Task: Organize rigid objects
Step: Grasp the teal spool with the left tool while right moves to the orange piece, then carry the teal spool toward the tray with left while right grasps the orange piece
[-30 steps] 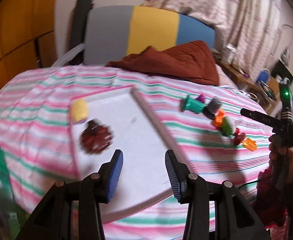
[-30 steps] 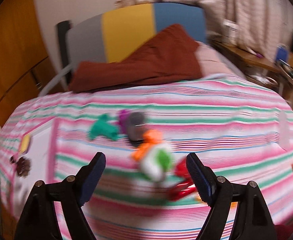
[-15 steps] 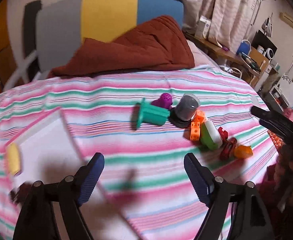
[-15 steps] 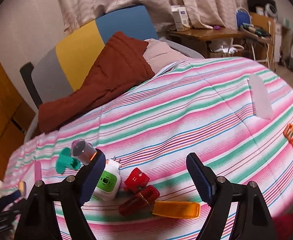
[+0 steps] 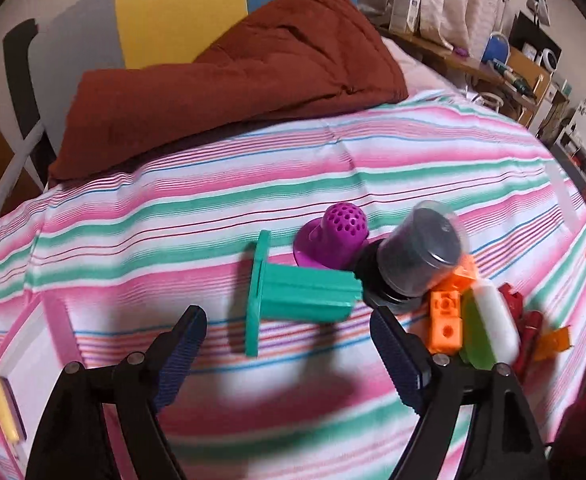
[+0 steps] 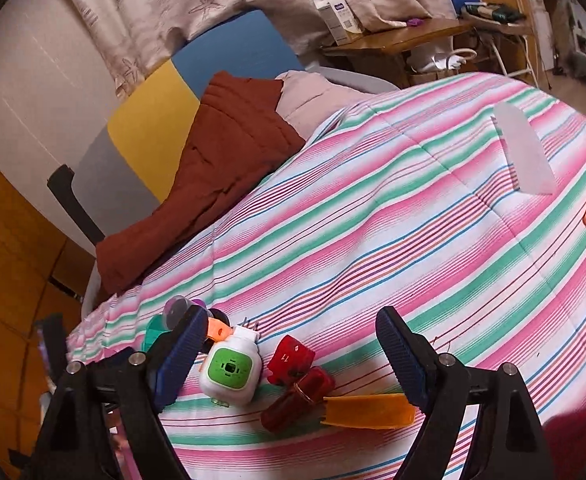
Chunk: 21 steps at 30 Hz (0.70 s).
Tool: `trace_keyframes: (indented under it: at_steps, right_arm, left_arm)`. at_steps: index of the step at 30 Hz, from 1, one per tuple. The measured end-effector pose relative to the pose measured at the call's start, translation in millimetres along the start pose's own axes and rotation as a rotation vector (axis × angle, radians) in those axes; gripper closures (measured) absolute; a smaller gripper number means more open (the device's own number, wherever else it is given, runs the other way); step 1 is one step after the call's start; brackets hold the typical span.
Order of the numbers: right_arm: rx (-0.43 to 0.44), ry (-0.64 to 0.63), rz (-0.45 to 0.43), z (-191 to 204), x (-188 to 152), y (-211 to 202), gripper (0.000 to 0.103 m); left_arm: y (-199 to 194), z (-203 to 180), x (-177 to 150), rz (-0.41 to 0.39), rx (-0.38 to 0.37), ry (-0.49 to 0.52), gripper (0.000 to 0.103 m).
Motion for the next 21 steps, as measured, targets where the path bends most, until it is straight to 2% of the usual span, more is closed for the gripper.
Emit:
trace_keyframes:
  at_steps: [6,7,8,9,13,21]
  right_arm:
    - [0.007,0.037,0.000,-5.7,3.6,-1.5,0.016]
    - [0.008,0.039,-0.003,-6.4,4.3,-2.0,0.016]
    - [0.007,0.040,-0.005,-7.1,5.0,-2.4,0.016]
    - [0.005,0.042,-0.006,-8.0,5.9,-2.1,0.016]
    - [-0.003,0.084,0.009,-18.2,8.5,-0.3,0.016]
    - [-0.132,0.036,0.114,-28.2,-4.1,16.8,0.016]
  left_arm:
    - [22.4,-2.0,6.1,0.039,-0.017,0.014,0.018]
    - [25.6,-1.2,4.9,0.049,-0.006,0.017,0.025]
    - [27.6,-3.2,4.6,0.054,-0.007,0.022,0.043]
    - [25.2,-2.8,3.0,0.038,0.014,0.031,0.042]
    - [13.0,-1.3,-8.7,0.023,-0.012,-0.014,0.042]
    - [-43.6,-20.6,-41.3,-0.078,-0.059,-0.029,0.042]
Point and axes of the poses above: each gripper's, at about its wrist camera, not at the fingertips, and y roughly the way its jaws point, z to its left, x to its top, the point moved 6 cm from there along y, roughly the way its jaws point, and after that the axes turned 7 degrees about y, right-handed, at the moved point
